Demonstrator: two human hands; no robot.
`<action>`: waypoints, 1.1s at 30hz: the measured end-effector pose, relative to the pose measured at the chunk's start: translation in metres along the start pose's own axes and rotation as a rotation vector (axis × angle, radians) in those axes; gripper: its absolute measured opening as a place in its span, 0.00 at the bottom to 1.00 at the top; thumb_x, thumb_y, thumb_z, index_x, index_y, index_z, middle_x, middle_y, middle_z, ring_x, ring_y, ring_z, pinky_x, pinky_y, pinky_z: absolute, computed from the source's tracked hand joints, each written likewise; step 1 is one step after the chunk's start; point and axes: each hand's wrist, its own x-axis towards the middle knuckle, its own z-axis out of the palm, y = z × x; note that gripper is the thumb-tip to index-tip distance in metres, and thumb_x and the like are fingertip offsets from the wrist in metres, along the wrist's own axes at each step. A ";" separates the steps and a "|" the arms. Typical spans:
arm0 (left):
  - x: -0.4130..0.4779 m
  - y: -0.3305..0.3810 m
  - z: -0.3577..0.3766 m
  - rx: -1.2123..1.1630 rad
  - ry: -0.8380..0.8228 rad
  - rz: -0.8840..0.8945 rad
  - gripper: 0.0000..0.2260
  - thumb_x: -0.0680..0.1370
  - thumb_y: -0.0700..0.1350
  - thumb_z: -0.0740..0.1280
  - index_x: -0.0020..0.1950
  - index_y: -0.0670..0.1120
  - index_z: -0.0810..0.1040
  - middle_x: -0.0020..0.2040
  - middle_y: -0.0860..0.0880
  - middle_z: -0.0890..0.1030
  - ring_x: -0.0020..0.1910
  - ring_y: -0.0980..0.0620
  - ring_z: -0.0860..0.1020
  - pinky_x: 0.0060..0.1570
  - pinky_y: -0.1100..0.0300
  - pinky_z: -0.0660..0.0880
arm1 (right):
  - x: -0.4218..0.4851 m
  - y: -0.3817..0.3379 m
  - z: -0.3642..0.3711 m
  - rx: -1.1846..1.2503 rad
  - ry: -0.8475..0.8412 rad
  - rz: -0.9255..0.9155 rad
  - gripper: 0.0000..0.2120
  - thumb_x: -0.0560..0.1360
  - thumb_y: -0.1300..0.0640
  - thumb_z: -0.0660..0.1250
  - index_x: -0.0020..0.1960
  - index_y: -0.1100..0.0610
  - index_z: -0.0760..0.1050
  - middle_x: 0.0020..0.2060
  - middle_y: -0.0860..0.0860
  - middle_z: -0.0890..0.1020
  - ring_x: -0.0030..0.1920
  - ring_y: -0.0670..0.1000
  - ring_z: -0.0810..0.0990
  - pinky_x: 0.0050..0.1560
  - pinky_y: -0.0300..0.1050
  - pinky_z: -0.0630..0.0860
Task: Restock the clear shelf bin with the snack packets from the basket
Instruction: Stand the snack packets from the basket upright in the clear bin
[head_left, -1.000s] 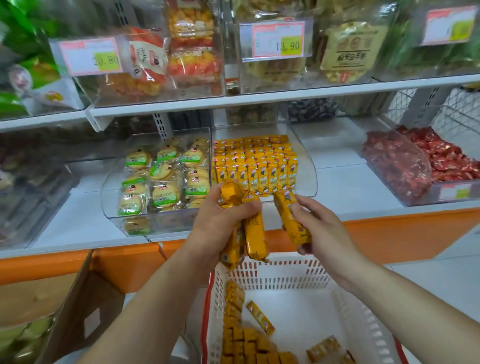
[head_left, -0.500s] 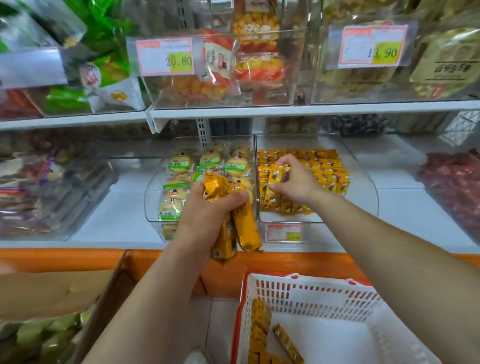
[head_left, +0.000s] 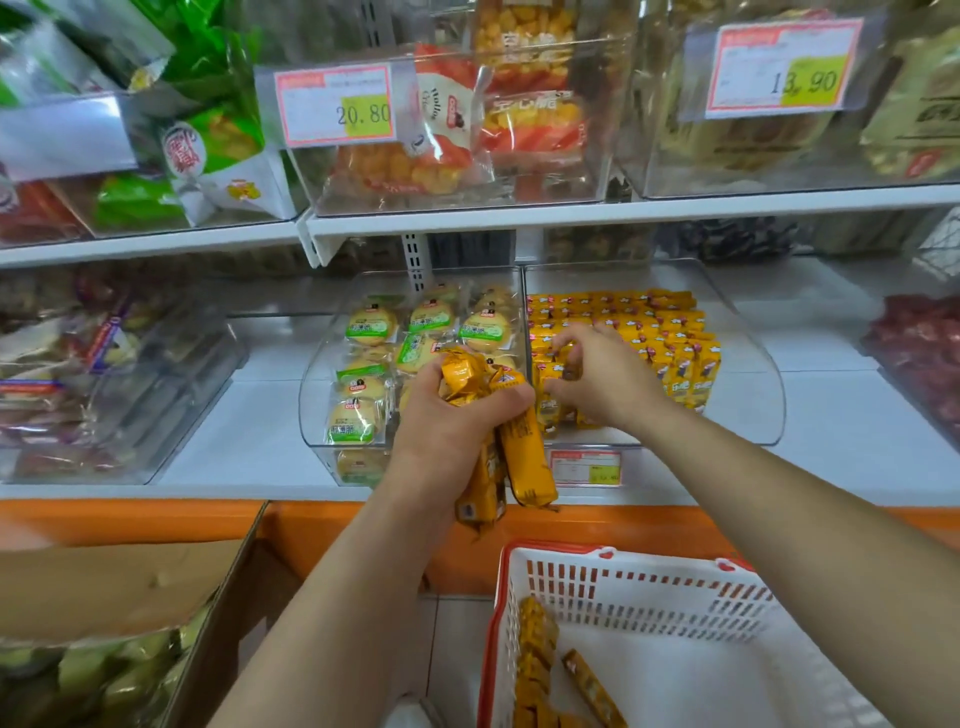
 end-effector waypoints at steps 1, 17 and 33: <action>0.000 -0.001 0.004 0.006 -0.007 0.009 0.29 0.68 0.49 0.82 0.67 0.53 0.75 0.49 0.51 0.87 0.48 0.47 0.87 0.51 0.45 0.84 | -0.015 -0.003 -0.012 0.125 0.042 -0.006 0.16 0.73 0.49 0.74 0.59 0.47 0.75 0.47 0.45 0.77 0.47 0.49 0.79 0.49 0.51 0.79; -0.029 -0.006 0.076 -0.099 -0.139 -0.033 0.09 0.75 0.41 0.75 0.54 0.46 0.80 0.47 0.41 0.87 0.43 0.42 0.87 0.36 0.51 0.83 | -0.161 0.020 -0.077 1.468 -0.317 0.295 0.16 0.79 0.65 0.61 0.60 0.54 0.82 0.51 0.61 0.85 0.45 0.60 0.85 0.39 0.49 0.81; -0.032 -0.017 0.097 0.002 -0.226 0.086 0.16 0.71 0.43 0.79 0.55 0.49 0.79 0.43 0.47 0.86 0.45 0.44 0.86 0.45 0.45 0.84 | -0.159 0.020 -0.072 0.706 0.072 0.159 0.21 0.65 0.53 0.81 0.49 0.48 0.72 0.46 0.56 0.78 0.41 0.56 0.81 0.38 0.50 0.80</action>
